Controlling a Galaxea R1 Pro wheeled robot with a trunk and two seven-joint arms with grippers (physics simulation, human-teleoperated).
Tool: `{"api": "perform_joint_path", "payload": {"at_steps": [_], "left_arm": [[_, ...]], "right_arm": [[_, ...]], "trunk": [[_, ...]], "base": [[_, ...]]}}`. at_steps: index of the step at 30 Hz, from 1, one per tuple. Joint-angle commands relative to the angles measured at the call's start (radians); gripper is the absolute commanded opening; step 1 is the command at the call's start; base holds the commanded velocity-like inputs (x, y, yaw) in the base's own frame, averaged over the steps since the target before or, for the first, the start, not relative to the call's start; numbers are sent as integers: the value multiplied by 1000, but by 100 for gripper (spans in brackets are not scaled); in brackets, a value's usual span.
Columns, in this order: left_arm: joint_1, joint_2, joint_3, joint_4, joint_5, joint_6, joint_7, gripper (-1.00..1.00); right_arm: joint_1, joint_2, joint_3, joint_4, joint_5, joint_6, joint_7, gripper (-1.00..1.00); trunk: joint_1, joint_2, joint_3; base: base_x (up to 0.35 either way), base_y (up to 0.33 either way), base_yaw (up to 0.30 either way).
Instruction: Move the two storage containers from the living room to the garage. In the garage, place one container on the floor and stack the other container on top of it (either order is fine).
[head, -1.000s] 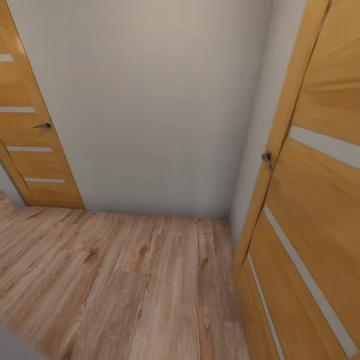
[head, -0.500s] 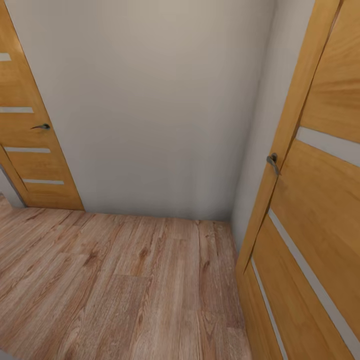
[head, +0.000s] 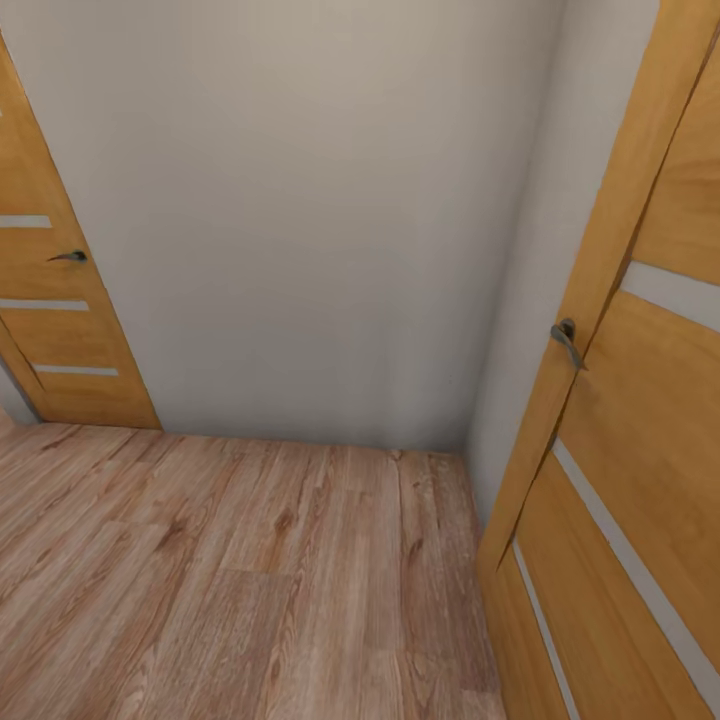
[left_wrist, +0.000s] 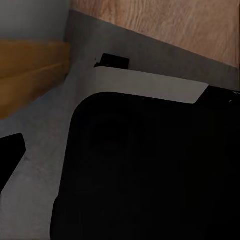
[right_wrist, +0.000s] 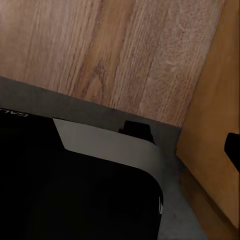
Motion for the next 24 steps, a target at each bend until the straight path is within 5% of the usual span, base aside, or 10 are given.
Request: {"api": "perform_joint_path", "payload": {"at_steps": [1,24], "left_arm": [[-1,0,8,4,3,-7,1,100],[-1,0,8,4,4,-7,1,100]], "right_arm": [[-1,0,2,1,4,-3,0,100],[-1,1,1,1,4,-3,0,100]], "trunk": [[1,0,-1],[1,0,-1]], "base": [[338,0,0],[340,0,0]]}}
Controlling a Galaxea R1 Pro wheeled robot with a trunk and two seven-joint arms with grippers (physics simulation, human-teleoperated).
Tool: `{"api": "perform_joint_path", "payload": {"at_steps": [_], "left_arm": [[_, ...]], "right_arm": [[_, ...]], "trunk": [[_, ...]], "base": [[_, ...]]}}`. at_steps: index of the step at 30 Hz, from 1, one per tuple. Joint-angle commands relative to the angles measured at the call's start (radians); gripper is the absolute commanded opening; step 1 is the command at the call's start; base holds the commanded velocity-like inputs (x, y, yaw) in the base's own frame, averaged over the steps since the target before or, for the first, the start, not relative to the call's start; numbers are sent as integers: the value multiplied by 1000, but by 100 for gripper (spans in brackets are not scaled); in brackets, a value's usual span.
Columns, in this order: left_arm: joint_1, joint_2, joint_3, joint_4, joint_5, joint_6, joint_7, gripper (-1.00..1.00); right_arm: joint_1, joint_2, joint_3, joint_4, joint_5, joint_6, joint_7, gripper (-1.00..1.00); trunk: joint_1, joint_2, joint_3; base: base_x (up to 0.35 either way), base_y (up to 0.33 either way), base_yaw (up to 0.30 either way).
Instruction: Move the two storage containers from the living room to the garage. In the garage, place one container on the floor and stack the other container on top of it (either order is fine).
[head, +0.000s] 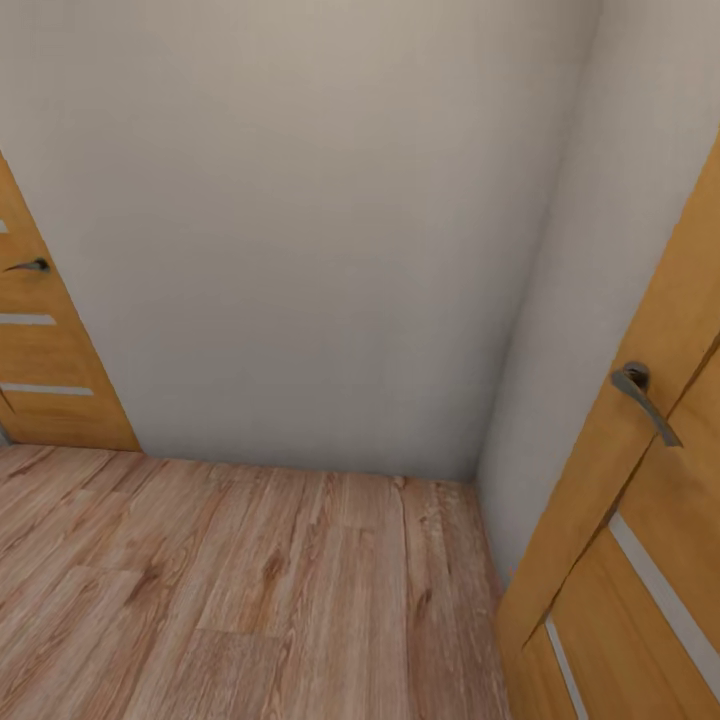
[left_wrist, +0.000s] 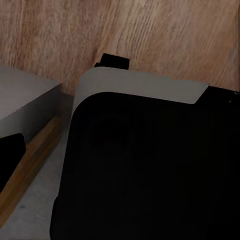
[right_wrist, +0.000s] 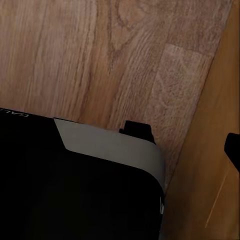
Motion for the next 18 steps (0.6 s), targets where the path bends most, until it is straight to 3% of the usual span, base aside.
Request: {"api": "perform_joint_path", "payload": {"at_steps": [1,18], "left_arm": [[-1,0,7,4,4,-7,1,100],[-1,1,7,3,3,-7,1,100]], "right_arm": [[-1,0,2,1,4,-3,0,100],[-1,1,2,1,5,-3,0,100]], "trunk": [[1,0,-1],[1,0,-1]], "base": [[340,0,0],[340,0,0]]}}
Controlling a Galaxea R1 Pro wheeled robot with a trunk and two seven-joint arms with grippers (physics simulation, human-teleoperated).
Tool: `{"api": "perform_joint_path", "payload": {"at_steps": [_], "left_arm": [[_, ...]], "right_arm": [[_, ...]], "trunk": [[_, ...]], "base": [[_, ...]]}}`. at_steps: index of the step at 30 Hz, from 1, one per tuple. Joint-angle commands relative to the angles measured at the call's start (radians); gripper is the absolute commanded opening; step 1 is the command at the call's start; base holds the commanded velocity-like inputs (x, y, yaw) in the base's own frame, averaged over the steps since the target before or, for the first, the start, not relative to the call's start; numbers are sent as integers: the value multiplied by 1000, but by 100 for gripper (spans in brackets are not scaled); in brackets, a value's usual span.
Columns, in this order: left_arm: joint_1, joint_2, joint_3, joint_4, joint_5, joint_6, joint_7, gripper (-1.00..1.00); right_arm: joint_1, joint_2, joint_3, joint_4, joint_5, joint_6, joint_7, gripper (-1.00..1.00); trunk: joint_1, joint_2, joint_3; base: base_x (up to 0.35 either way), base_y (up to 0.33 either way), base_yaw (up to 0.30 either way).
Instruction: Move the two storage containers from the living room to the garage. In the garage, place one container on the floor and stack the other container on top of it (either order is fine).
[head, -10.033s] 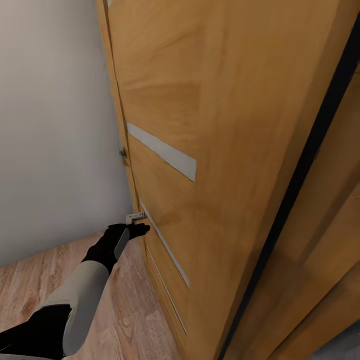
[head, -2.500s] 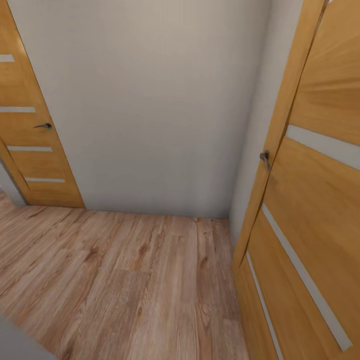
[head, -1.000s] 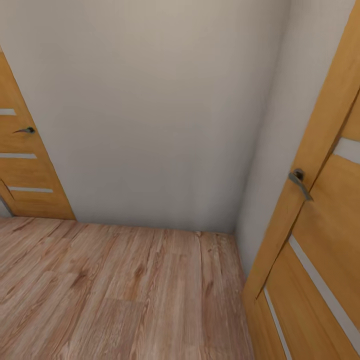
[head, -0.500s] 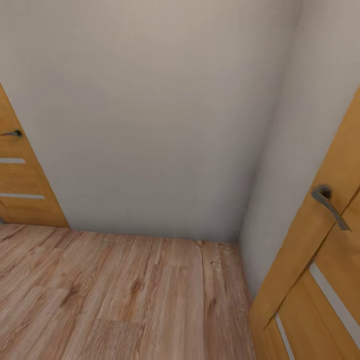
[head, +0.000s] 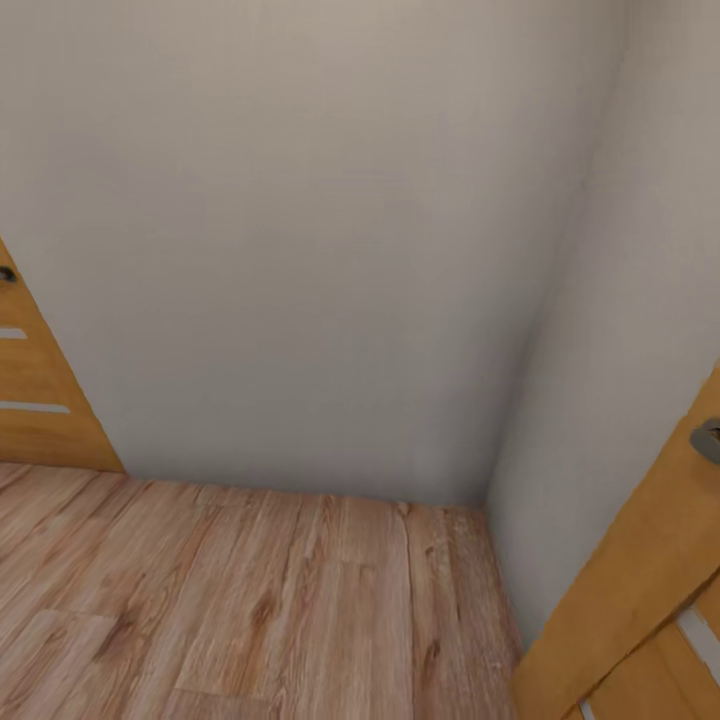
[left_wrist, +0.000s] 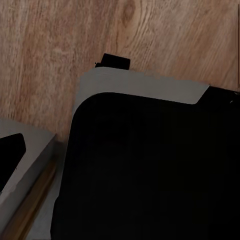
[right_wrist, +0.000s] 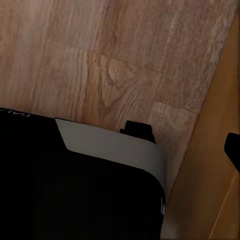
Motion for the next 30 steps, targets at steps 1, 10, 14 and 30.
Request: {"api": "perform_joint_path", "payload": {"at_steps": [1,10,14,30], "left_arm": [[-1,0,7,4,4,-7,1,100],[-1,0,7,3,4,-7,1,100],[-1,0,7,4,4,-7,1,100],[-1,0,21,3,4,-7,1,100]], "right_arm": [[-1,1,2,1,5,-3,0,100],[-1,1,2,1,5,-3,0,100],[-1,1,2,1,5,-3,0,100],[-1,1,2,1,5,-3,0,100]], "trunk": [[1,0,-2],[1,0,-11],[1,0,-16],[1,0,-34]], "base": [[340,0,116],[340,52,182],[340,87,193],[322,141,194]]}}
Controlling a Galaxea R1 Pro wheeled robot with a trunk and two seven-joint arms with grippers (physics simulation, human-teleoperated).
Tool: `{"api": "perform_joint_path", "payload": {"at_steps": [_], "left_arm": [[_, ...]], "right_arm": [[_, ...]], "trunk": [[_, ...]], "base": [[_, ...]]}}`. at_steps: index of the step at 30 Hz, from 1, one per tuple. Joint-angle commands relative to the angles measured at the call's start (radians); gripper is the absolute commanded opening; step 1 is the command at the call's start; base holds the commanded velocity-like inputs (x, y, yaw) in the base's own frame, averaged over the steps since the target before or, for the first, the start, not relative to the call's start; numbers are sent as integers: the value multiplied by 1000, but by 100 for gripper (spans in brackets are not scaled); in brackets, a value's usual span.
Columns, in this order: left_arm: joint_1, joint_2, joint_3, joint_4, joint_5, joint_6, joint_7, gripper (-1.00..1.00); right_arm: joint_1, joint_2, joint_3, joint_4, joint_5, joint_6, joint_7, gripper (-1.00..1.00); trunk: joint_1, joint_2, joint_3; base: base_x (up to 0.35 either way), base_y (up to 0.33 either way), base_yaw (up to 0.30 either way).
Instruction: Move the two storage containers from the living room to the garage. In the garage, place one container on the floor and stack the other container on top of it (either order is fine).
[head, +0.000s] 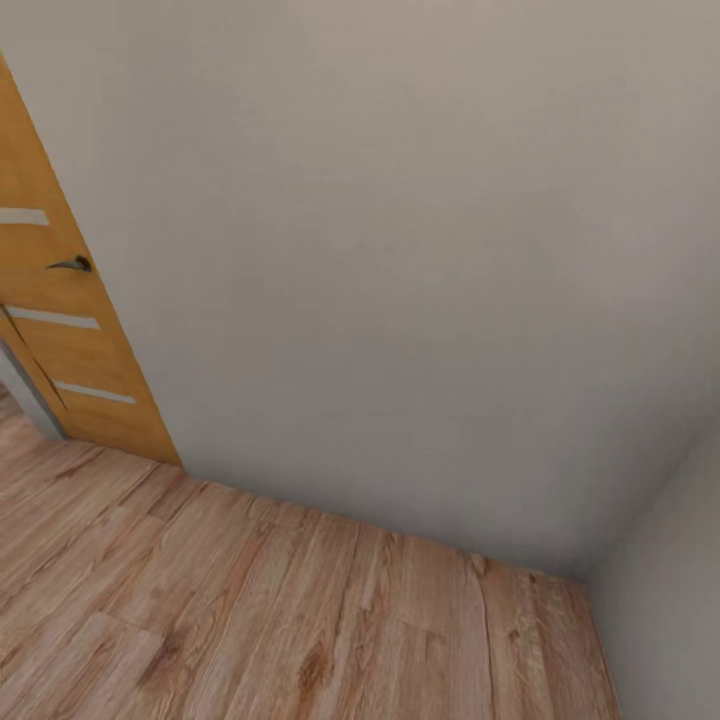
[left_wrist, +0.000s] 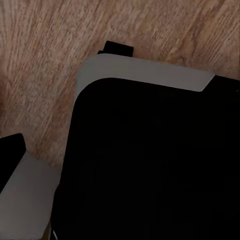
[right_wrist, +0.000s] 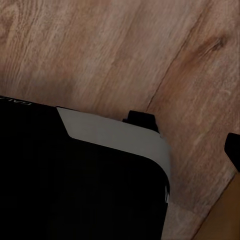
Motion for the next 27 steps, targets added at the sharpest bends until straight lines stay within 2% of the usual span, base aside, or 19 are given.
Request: {"api": "perform_joint_path", "payload": {"at_steps": [1,15,27], "left_arm": [[-2,0,4,4,7,-7,1,100],[-2,0,4,4,6,-7,1,100],[-2,-1,4,4,6,-7,1,100]], "right_arm": [[0,0,2,0,4,-3,0,100],[0,0,2,0,4,-3,0,100],[0,-4,4,2,0,-2,0,100]], "trunk": [[0,0,-2],[0,0,-17],[0,0,-18]], "base": [[175,92,194],[24,13,204],[23,0,15]]}}
